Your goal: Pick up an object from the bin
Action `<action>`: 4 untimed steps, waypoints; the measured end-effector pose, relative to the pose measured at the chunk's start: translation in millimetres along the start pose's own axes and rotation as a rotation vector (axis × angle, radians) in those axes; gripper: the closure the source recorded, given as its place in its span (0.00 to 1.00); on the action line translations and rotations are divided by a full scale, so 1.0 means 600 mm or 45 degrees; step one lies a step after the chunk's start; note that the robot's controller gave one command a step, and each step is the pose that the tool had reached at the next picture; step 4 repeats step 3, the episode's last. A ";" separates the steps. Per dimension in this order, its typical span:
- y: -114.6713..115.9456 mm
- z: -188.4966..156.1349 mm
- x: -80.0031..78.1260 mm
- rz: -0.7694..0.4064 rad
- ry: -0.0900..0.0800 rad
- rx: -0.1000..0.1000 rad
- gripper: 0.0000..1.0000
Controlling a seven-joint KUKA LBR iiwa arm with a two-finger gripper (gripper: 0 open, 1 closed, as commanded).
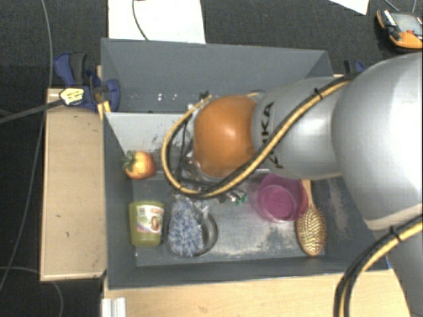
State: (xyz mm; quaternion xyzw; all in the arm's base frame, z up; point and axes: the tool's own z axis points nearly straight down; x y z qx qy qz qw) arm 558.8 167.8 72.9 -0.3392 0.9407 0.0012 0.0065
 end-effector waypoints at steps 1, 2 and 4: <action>0.000 0.000 0.000 0.002 0.000 0.000 1.00; 0.000 -0.019 0.001 0.006 0.001 -0.001 1.00; 0.002 -0.072 0.004 0.010 0.010 -0.006 1.00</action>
Offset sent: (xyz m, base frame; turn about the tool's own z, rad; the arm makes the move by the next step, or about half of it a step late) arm -0.0001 0.0000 0.0249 0.0007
